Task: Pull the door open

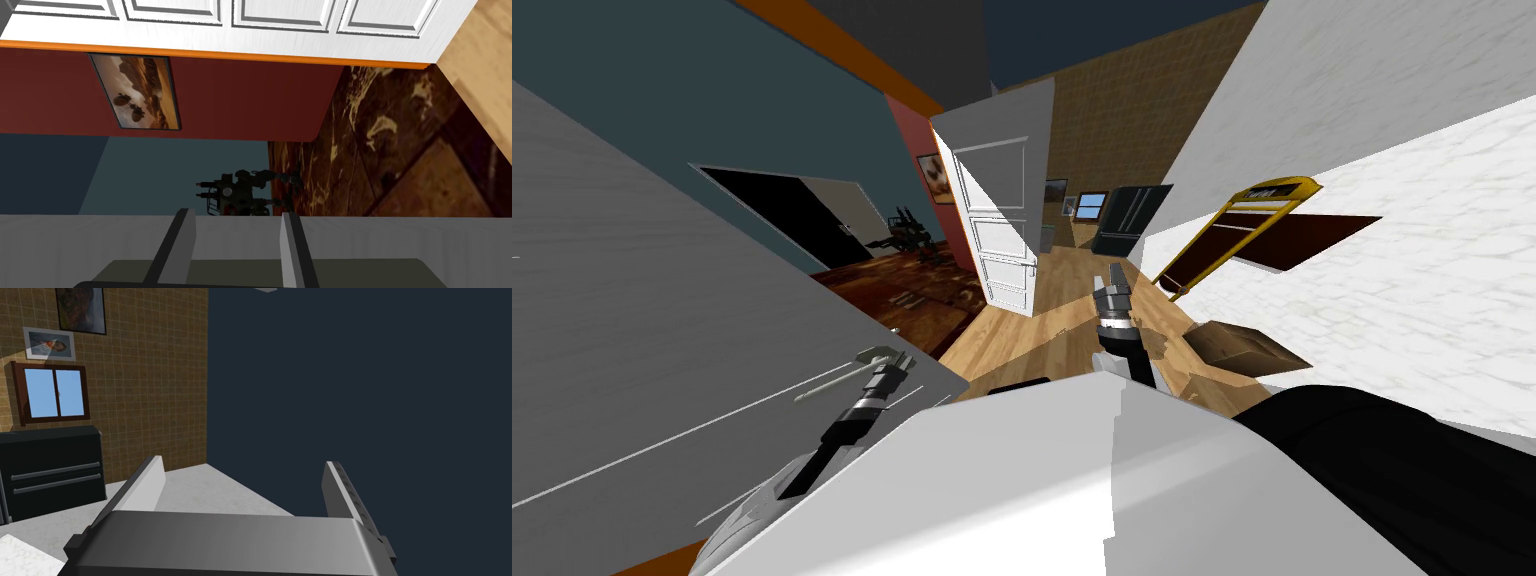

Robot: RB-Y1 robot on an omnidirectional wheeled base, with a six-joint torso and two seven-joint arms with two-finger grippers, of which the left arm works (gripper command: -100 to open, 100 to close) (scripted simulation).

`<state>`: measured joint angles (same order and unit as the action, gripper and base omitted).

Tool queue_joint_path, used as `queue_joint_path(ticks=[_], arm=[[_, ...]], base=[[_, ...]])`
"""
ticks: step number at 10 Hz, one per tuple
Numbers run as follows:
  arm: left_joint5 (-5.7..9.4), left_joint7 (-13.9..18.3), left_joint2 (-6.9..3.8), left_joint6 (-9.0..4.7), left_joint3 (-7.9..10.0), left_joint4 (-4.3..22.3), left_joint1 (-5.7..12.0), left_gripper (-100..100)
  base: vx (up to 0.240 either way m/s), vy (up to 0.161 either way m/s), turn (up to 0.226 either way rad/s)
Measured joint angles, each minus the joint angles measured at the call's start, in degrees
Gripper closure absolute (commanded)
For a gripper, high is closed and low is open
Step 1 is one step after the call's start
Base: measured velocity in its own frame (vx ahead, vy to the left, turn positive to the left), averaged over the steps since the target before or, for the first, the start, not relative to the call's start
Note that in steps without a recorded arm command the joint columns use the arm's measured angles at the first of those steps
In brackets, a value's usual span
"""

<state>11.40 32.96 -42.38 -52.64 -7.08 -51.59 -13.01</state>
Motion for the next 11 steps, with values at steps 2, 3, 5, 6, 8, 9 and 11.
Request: queue_joint_path(ticks=[2, 3, 5, 6, 8, 9, 11], arm=[[0.43, 0.00, 0.07, 0.70, 0.71, 0.44, 0.18, -100], [0.61, -0.04, 0.24, 0.62, 1.02, 0.47, 0.04, -100], [1.19, -0.19, 0.32, 1.69, 1.96, -0.20, -0.22, -100], [1.45, -0.35, 0.34, 2.33, 2.42, -0.88, -0.78, -100], [1.32, -0.06, 0.67, 1.33, 2.17, 2.06, 0.87, -100], [1.41, 0.18, 0.48, 1.21, 2.29, 2.20, 0.84, -100], [1.63, 0.29, 0.19, 1.73, 2.65, 1.11, 0.16, -100]], base=[[-0.002, -0.068, 0.102], [-0.014, -0.088, 0.181], [-0.010, -0.085, 0.123], [-0.002, -0.026, -0.019], [-0.010, -0.038, 0.063], [-0.002, -0.016, 0.000], [-0.004, -0.019, 0.029]])
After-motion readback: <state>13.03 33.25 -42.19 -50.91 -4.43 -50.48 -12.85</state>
